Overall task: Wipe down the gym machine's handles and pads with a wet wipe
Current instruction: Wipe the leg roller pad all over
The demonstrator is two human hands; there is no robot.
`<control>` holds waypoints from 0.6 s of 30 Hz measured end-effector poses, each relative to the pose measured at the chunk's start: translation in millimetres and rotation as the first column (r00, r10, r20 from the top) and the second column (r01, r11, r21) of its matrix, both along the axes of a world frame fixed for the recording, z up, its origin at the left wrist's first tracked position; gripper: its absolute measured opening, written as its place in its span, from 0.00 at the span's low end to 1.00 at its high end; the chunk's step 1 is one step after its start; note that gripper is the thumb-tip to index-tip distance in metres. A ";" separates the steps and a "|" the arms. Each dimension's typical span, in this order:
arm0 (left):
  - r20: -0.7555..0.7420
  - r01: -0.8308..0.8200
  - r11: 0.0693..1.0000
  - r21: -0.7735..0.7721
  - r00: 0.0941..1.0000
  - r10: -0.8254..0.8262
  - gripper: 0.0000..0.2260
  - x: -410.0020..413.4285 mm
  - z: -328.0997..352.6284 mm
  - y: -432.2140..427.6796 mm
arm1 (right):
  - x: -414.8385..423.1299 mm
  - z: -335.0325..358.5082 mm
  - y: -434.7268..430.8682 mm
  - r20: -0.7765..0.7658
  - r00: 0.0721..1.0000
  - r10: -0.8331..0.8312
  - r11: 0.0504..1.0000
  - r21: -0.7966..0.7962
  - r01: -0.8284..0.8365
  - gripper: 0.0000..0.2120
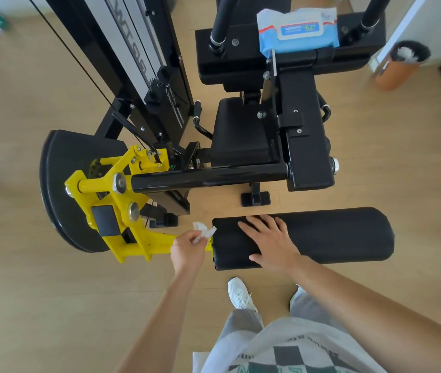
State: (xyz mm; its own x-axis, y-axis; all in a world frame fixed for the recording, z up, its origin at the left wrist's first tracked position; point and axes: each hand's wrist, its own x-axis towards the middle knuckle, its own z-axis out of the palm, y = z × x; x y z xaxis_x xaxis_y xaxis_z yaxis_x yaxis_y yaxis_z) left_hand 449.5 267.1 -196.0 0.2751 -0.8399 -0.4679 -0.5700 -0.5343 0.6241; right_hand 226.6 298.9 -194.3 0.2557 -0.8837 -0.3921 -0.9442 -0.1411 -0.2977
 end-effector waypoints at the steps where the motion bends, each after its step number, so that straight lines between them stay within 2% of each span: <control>1: 0.014 0.004 1.000 -0.008 1.000 -0.004 0.05 -3.0 0.0 -3.5 | 4.1 -1.0 6.6 -0.004 1.000 0.000 1.000 -0.011 0.000 0.43; 6: -0.020 0.028 1.000 0.001 0.999 -0.028 0.13 -24.1 -1.0 -4.4 | 3.9 -4.9 1.3 -0.051 0.998 0.035 0.998 0.044 -0.033 0.50; 12: 0.019 0.109 0.992 -0.061 0.994 -0.108 0.11 -21.5 1.0 9.0 | 6.7 -3.6 -23.8 -0.140 0.989 0.039 0.987 0.162 -0.016 0.57; 16: 0.003 0.071 0.995 -0.064 0.997 -0.071 0.19 -15.2 0.0 10.9 | 21.7 3.5 -27.7 -0.175 0.984 0.013 0.990 0.140 0.012 0.59; 18: 0.003 0.078 0.995 -0.062 0.997 -0.078 0.20 -14.1 -0.7 8.0 | 28.4 4.5 -25.8 -0.153 0.988 0.020 0.996 0.089 -0.007 0.57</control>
State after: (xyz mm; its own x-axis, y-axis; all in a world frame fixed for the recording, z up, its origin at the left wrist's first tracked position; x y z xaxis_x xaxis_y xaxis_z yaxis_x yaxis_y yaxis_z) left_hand 435.4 275.1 -196.7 0.2074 -0.8862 -0.4142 -0.6086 -0.4484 0.6546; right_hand 255.0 273.2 -189.8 0.1981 -0.8410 -0.5034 -0.9778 -0.1340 -0.1610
